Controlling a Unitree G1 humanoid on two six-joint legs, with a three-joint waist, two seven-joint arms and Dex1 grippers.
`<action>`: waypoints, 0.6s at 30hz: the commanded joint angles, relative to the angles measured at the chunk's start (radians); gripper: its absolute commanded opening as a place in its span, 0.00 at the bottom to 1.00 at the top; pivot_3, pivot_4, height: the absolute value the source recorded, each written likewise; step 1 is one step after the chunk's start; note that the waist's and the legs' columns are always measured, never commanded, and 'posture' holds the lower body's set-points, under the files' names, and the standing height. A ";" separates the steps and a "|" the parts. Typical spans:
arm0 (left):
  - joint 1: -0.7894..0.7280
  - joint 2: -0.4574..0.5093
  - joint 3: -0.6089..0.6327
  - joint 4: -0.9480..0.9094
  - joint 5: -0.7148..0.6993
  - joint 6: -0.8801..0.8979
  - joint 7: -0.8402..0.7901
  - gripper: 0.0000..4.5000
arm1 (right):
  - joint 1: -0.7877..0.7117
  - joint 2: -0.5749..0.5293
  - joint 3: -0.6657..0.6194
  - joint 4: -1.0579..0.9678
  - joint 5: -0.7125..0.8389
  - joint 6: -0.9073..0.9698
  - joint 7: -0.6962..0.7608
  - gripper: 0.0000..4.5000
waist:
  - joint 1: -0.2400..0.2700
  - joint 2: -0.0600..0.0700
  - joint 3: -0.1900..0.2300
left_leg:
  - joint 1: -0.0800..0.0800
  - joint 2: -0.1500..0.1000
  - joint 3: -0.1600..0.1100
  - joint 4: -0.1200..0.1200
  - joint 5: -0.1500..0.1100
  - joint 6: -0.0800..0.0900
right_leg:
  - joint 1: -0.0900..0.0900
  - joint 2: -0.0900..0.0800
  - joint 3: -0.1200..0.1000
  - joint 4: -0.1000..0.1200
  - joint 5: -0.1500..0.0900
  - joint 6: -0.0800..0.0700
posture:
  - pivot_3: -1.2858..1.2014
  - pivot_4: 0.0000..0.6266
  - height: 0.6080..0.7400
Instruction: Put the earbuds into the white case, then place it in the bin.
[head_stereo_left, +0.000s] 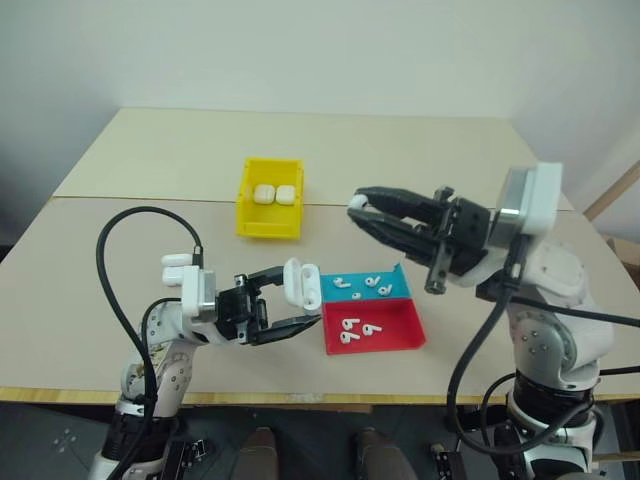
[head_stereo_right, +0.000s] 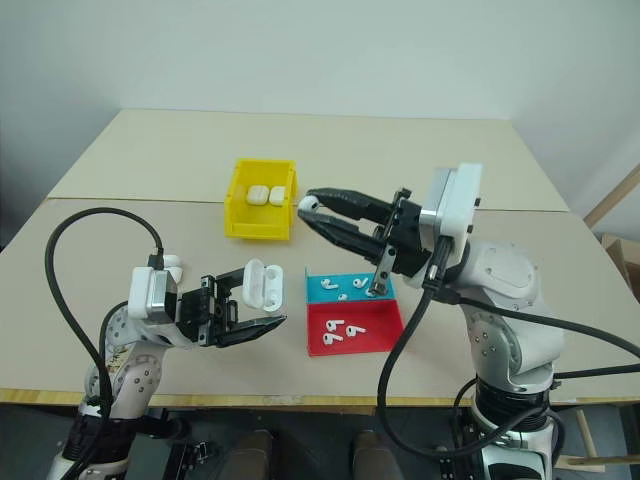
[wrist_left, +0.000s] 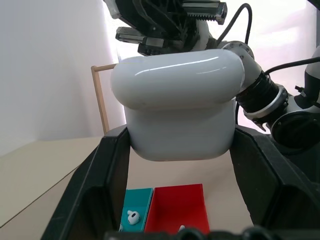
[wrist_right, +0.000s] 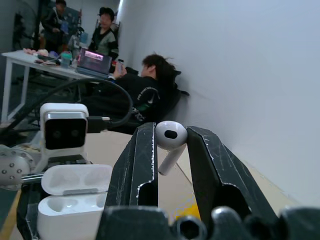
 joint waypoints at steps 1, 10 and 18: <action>0.006 0.006 -0.002 -0.064 0.001 -0.009 0.018 0.61 | 0.013 0.024 0.019 0.007 0.044 -0.106 0.031 0.21 | -0.001 0.000 0.000 | 0.000 0.000 0.000 0.000 0.000 0.000 | 0.000 0.000 0.000 0.000 0.000 0.000 | 0.52 0.24 1.00; 0.029 0.016 -0.002 -0.095 -0.010 -0.004 0.026 0.61 | 0.005 -0.010 0.105 0.077 0.029 -0.239 0.151 0.21 | -0.010 0.000 0.000 | 0.000 0.000 0.000 0.000 0.000 0.000 | 0.000 0.000 0.000 0.000 0.000 0.000 | 0.52 0.24 1.00; 0.016 0.018 -0.002 -0.086 -0.014 -0.003 0.021 0.61 | -0.021 -0.029 0.170 0.136 0.001 -0.311 0.204 0.21 | -0.013 0.000 0.000 | 0.000 0.000 0.000 0.000 0.000 0.000 | 0.000 0.000 0.000 0.000 0.000 0.000 | 0.52 0.24 1.00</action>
